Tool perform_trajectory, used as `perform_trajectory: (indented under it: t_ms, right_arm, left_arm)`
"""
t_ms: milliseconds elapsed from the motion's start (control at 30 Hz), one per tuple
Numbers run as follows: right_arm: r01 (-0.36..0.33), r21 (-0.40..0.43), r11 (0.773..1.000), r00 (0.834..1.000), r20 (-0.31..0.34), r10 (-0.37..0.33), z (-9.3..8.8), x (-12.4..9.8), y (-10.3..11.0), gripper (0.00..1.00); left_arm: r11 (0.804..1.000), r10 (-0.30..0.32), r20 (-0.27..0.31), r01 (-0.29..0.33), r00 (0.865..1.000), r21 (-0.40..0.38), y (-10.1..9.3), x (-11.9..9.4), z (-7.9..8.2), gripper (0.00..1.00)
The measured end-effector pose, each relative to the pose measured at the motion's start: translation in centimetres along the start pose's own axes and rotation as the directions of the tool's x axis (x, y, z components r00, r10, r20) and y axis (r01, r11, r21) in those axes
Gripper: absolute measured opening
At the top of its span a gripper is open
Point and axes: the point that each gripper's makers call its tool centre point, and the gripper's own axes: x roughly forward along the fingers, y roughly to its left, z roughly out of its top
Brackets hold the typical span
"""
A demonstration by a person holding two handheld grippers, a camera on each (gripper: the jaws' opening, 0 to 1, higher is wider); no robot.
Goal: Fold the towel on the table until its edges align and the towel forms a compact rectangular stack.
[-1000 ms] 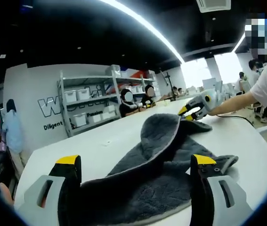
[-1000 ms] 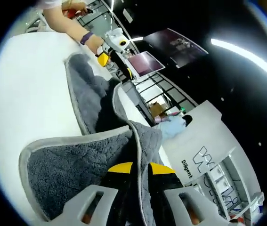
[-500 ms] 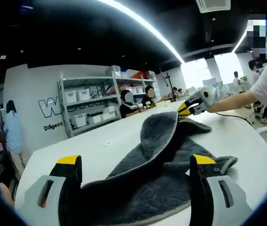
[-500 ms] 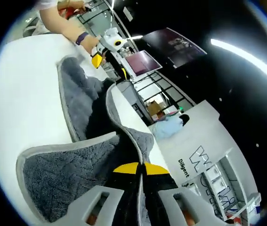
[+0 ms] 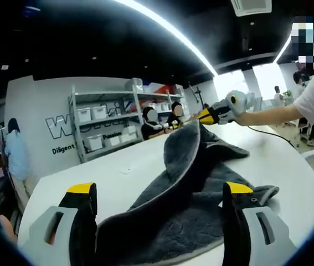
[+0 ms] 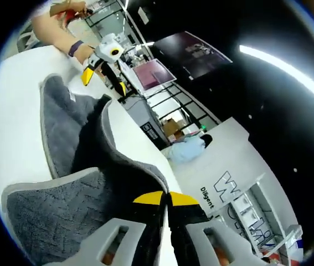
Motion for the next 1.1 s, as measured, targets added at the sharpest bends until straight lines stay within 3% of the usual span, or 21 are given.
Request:
perform_trajectory:
  t_ms: [500, 1100]
  right_arm:
    - [0.054, -0.018, 0.998, 0.998, -0.043, -0.055, 0.5, 2.6, -4.6, 0.0]
    - [0.101, -0.002, 0.995, 0.985, -0.14, -0.1, -1.7, 5.6, -8.2, 0.0]
  left_arm:
    - [1.0, -0.003, 0.018, 0.003, 1.0, -0.002, -0.1, -0.1, 0.6, 0.92]
    - [1.0, -0.009, 0.023, 0.009, 1.0, -0.006, -0.4, 0.0, 0.6, 0.91]
